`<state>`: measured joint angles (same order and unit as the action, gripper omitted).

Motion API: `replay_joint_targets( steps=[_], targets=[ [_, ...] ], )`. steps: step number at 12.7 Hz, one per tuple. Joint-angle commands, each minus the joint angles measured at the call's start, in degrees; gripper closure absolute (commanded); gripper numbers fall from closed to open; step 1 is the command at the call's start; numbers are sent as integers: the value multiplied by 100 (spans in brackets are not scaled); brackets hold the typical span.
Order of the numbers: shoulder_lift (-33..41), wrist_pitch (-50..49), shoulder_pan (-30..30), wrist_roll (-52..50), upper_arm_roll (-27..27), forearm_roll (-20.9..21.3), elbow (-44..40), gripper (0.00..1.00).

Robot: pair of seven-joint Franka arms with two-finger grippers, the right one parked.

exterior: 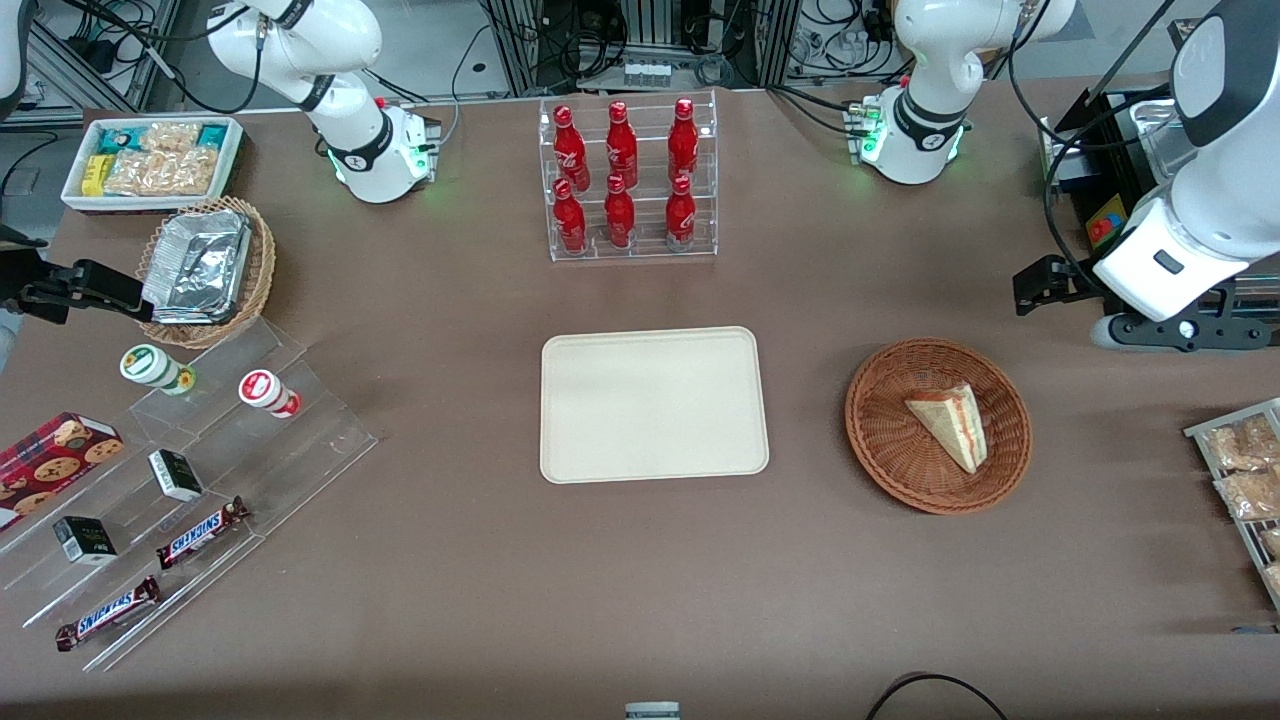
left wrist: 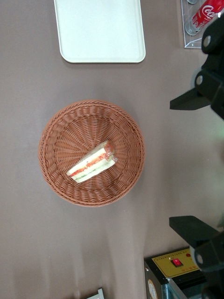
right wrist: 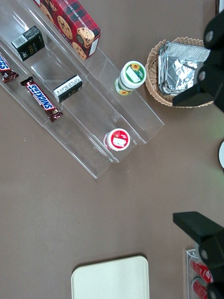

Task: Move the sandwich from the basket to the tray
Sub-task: 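Move the left gripper over the sandwich in the wicker basket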

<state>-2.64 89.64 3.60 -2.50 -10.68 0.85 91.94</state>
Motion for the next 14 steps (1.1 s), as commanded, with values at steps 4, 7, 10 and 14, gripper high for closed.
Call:
replay_joint_targets(
  steps=[4, 7, 10, 14],
  targets=[
    [-324, 124, 62, 426, -39, -226, 122, 0],
    [-307, 1009, 53, 434, -39, -208, 964, 0],
    [-281, 2045, 71, 434, -30, -200, 1833, 0],
    [-254, 3548, 71, 408, -4, -33, 2915, 0]
  ],
)
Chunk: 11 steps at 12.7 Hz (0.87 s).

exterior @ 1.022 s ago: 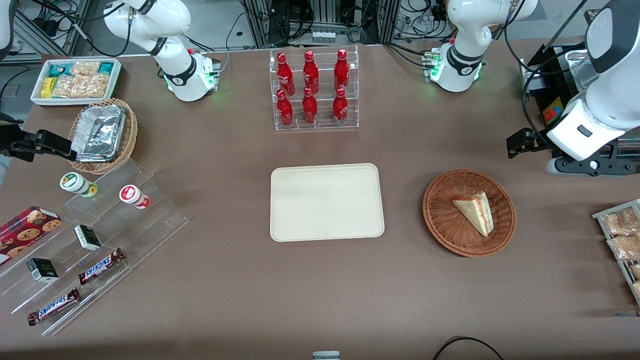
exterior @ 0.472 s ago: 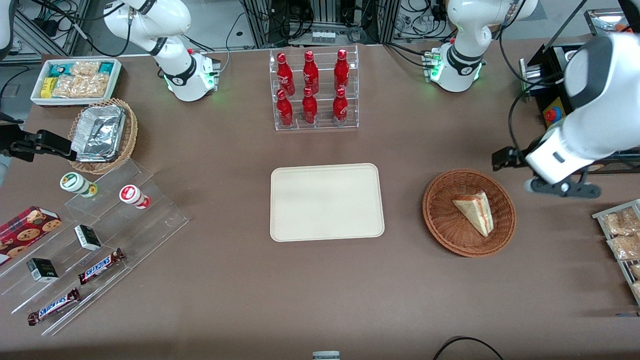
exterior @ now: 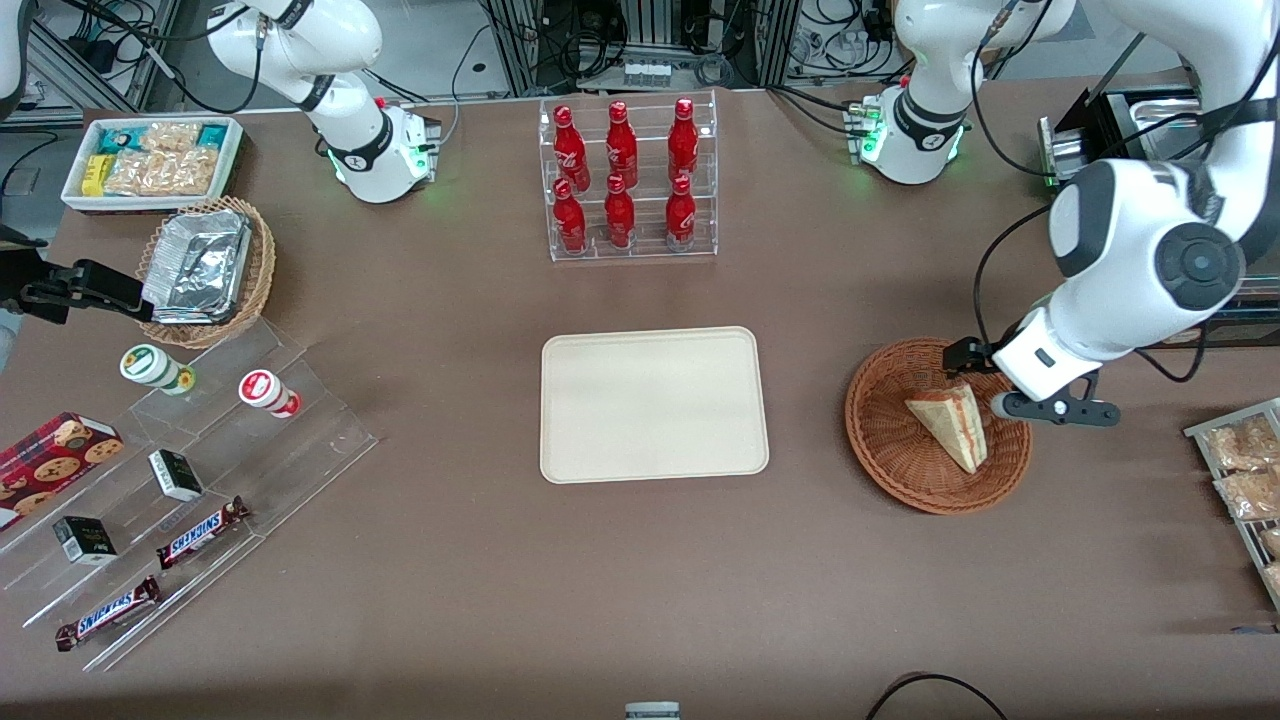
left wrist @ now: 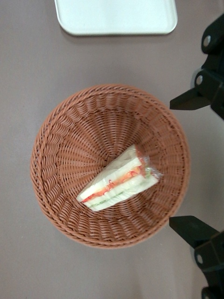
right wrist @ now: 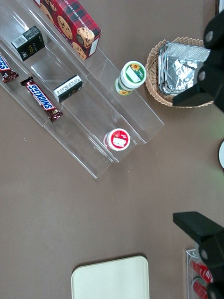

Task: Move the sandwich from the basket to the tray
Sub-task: 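Move the left gripper over the sandwich in the wicker basket, then lower the left gripper and grasp the wrapped sandwich upright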

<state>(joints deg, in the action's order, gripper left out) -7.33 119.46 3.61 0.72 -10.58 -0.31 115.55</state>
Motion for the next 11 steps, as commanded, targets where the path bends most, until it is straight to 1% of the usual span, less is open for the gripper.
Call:
replay_joint_targets(
  steps=[1, 2, 3, 5, 7, 8, 9, 11],
  targets=[
    [197, 996, 70, 61, 91, 75, 791, 0],
    [214, 1357, 70, -183, 161, 83, 1028, 0],
    [223, 1543, 70, -795, 162, 83, 1135, 0],
    [232, 1563, 70, -1780, 162, 83, 1154, 0],
    [197, 1598, 35, -3359, 153, 83, 1154, 0],
    [197, 1720, 26, -3872, 153, 83, 1171, 0],
    [188, 1826, 17, -4173, 153, 83, 1215, 0],
    [48, 1958, 17, -4325, 153, 75, 1250, 0]
  ],
)
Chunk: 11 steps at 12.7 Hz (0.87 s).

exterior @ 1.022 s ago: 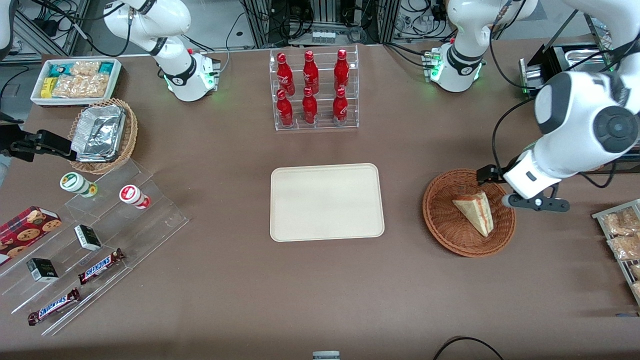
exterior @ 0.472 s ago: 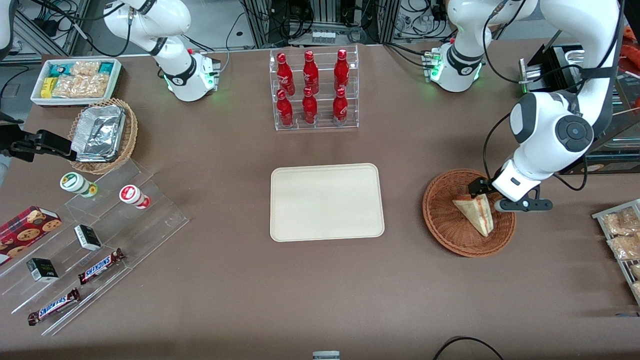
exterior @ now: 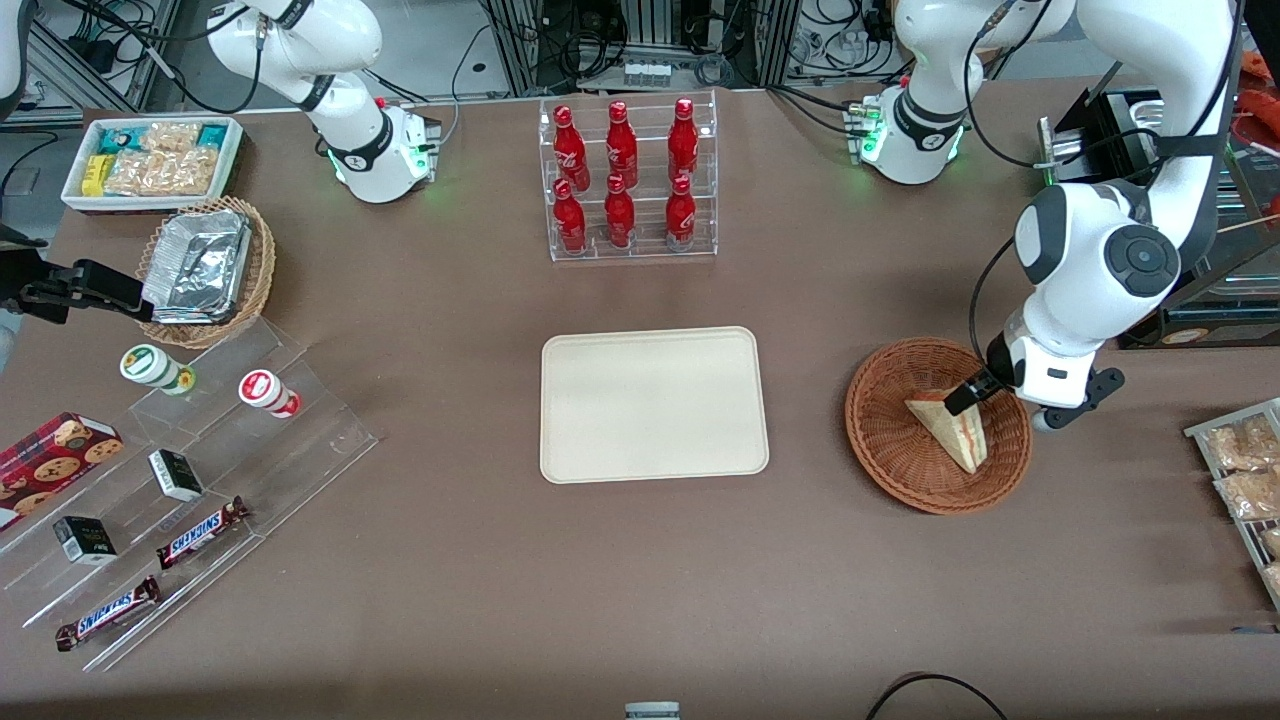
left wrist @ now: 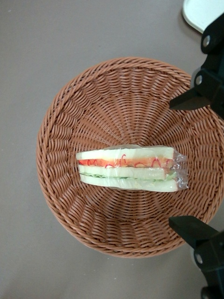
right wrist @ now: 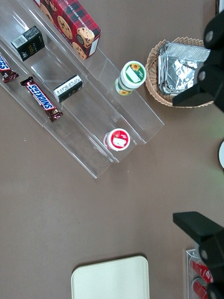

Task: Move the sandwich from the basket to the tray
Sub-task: 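Lower the left gripper and grasp the wrapped sandwich upright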

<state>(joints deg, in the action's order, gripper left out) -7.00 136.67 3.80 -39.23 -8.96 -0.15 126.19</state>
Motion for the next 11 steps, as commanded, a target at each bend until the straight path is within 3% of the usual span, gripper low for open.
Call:
replay_joint_targets(
  steps=[1, 9, 10, 11],
  targets=[
    [-64, 298, -2, -409, -9, 59, 187, 0],
    [-820, 765, -2, -630, -9, 77, 161, 0],
    [-829, 765, -2, -630, 0, 77, 169, 36],
    [-812, 747, -2, -577, 0, 77, 169, 95]
  ],
)
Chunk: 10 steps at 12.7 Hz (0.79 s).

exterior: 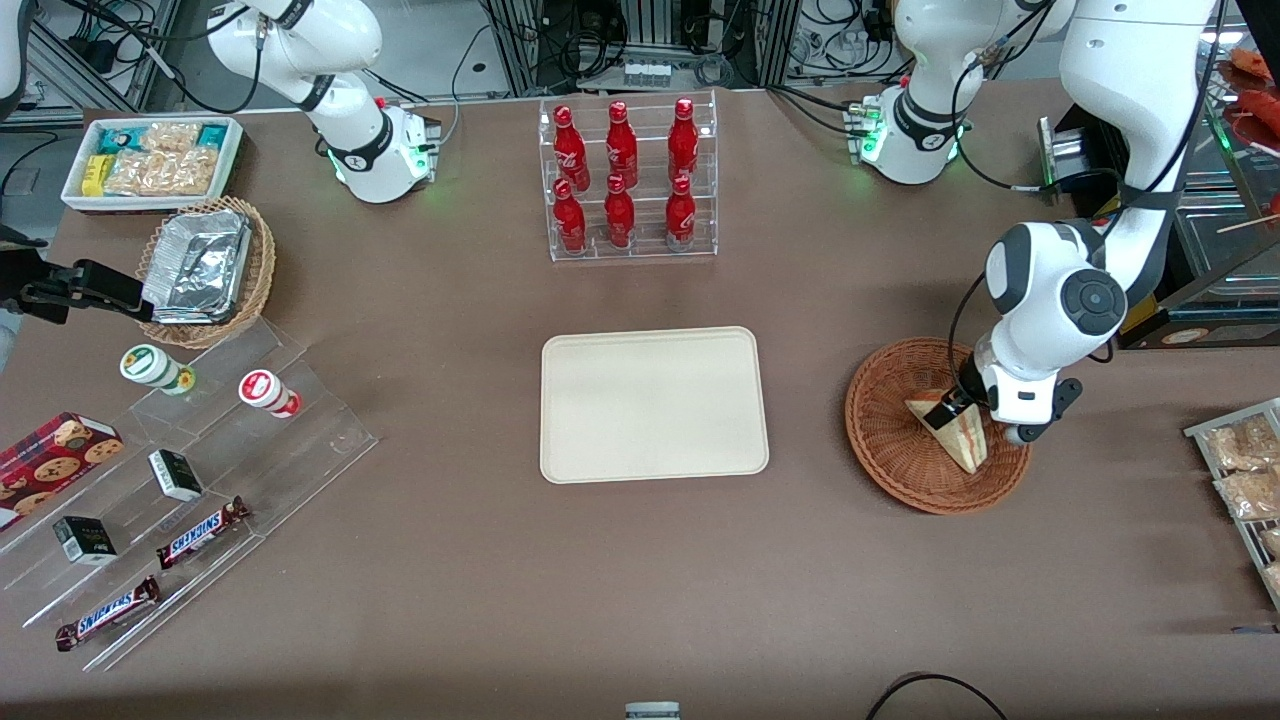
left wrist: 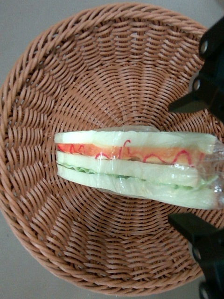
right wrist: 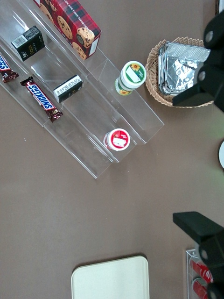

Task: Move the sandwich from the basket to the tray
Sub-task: 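Lower the left gripper and grasp the wrapped sandwich upright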

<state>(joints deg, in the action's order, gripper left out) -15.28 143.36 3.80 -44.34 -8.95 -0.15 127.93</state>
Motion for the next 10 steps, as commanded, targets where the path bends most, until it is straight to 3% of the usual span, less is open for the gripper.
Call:
replay_joint_targets(
  steps=[1, 7, 10],
  targets=[
    [51, 35, -3, 30, -1, 94, -5, 100],
    [639, -975, -46, 794, -80, 156, -241, 100],
    [597, -2027, -537, 935, -177, 165, -1030, 100]
  ],
)
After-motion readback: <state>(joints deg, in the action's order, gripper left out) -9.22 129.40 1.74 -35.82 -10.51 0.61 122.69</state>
